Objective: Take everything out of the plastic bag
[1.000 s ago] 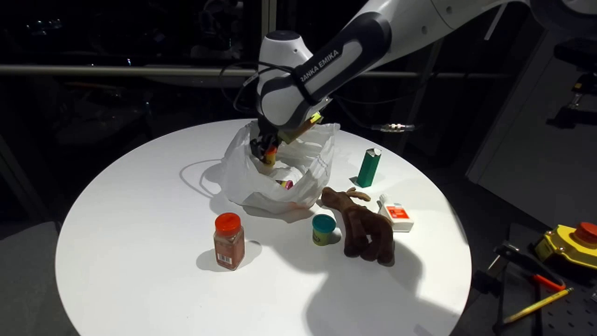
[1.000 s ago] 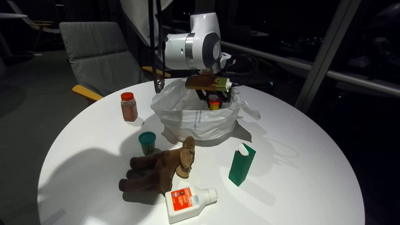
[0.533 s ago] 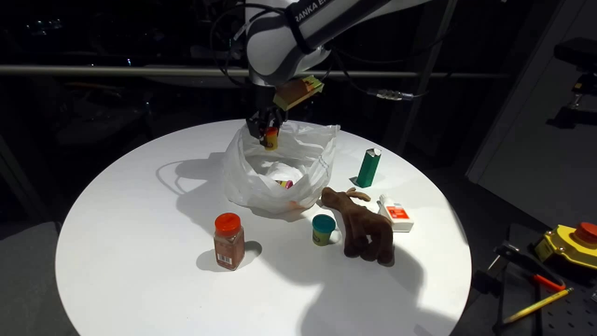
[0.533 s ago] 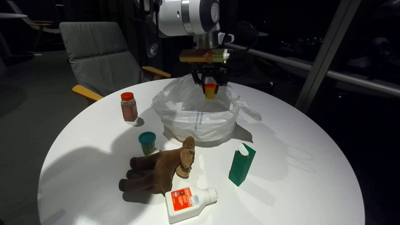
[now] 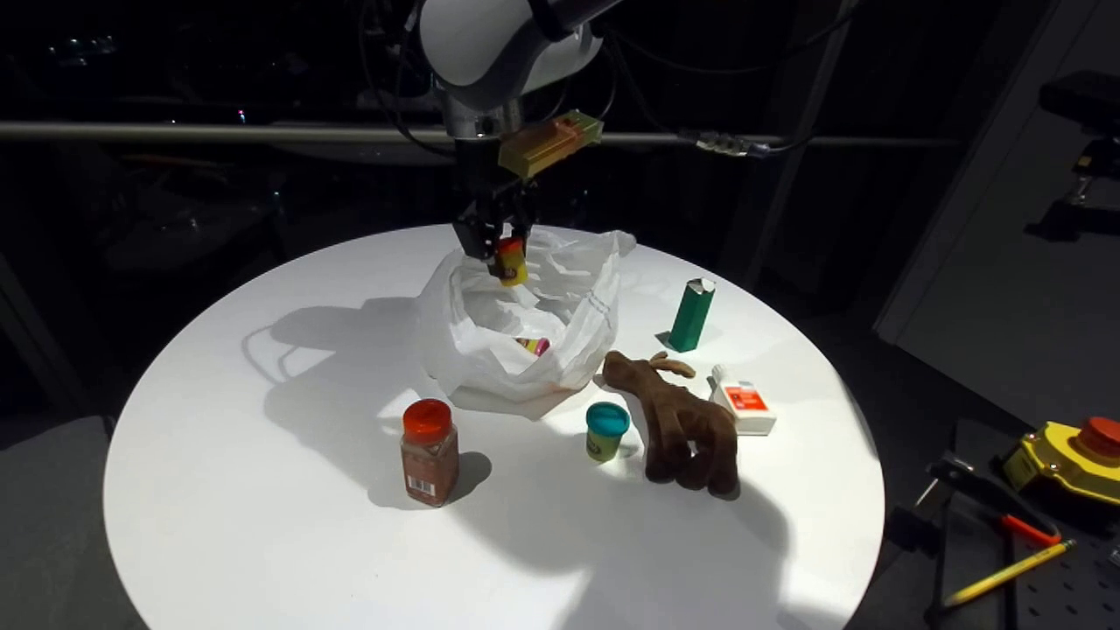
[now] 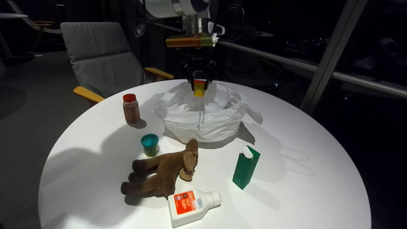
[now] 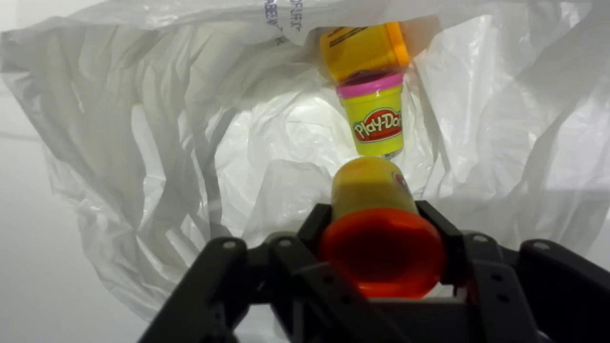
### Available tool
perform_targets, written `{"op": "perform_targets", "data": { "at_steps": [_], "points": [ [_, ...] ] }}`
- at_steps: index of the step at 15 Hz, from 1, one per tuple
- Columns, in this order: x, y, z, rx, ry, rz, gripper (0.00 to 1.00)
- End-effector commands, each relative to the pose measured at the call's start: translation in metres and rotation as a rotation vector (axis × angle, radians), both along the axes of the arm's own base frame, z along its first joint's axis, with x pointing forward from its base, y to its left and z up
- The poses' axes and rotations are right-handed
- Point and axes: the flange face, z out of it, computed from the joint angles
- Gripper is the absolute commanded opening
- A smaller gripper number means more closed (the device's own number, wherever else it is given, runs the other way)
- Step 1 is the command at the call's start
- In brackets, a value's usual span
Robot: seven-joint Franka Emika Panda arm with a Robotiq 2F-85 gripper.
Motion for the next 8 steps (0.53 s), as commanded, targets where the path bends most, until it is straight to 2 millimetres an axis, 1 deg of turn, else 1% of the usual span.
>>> {"op": "perform_targets", "data": {
  "at_steps": [1,2,3,4,5,6,8],
  "points": [
    [-0.031,0.033,0.019,0.017,0.018,0.023,0.23],
    [-0.042,0.043,0.016,0.022,0.019,0.036,0.23],
    [-0.049,0.047,0.014,0.029,0.013,0.05,0.23],
    [-0.057,0.055,0.013,0.033,0.008,0.063,0.23],
    [-0.066,0.062,0.006,0.036,0.008,0.075,0.23],
    [-0.076,0.067,0.002,0.044,0.007,0.087,0.23],
    [-0.094,0.071,-0.008,0.049,-0.003,0.111,0.23]
  ]
}}
